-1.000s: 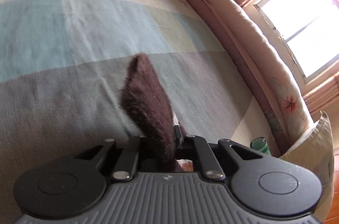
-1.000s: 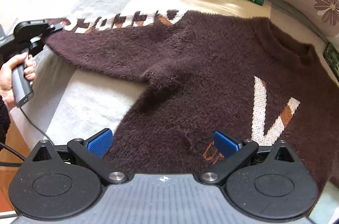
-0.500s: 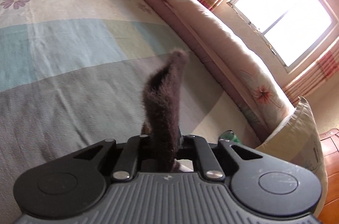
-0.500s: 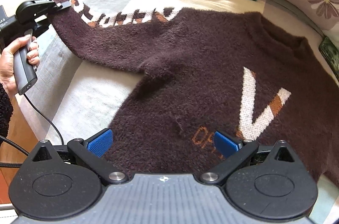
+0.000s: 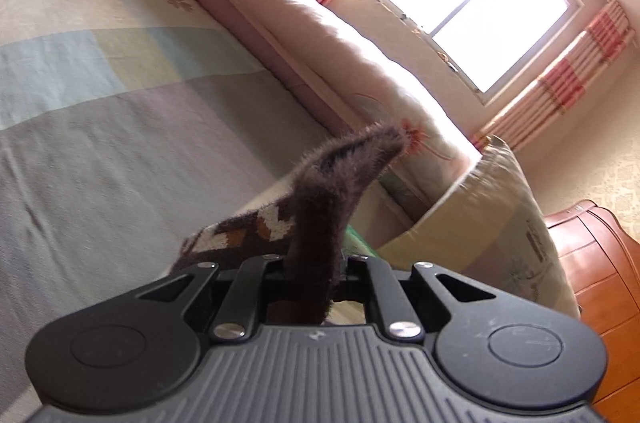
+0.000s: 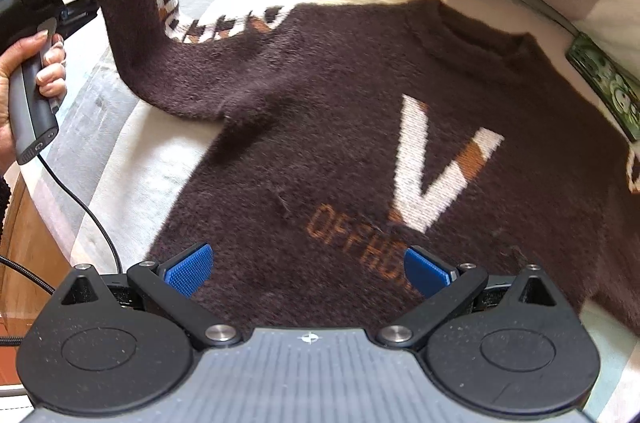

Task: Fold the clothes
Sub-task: 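Lift the sleeve with the left gripper and carry it across the sweater front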

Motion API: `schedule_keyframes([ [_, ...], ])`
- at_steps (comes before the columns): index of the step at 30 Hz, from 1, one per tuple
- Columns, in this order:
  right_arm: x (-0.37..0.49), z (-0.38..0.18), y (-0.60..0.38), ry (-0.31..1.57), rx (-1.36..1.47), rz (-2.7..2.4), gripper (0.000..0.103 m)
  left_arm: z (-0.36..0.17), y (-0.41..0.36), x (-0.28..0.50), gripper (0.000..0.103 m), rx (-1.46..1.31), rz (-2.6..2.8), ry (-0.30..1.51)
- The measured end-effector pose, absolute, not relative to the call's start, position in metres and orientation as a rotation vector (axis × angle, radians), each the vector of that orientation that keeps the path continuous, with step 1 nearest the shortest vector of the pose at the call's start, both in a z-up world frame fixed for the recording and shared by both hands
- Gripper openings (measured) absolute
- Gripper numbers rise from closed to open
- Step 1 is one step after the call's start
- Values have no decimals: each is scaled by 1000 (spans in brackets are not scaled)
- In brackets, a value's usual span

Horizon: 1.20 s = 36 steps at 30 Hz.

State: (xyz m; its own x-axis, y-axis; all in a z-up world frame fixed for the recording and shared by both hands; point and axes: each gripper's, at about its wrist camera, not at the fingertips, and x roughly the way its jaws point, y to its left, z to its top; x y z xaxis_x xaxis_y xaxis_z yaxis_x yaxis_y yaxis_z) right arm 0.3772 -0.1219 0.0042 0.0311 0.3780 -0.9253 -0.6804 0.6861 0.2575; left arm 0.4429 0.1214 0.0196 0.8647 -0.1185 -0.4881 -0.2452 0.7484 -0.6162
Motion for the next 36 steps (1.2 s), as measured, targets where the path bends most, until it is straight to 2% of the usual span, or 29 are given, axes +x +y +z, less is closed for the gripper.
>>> schedule_keyframes([
  [27,412,-3,-213,1316,-165,731,103,36,-69,464,9,-432,-208,623],
  [36,409,-12,-224,1344,-139,710,103,17,-114,472,9,-396,-303,678],
])
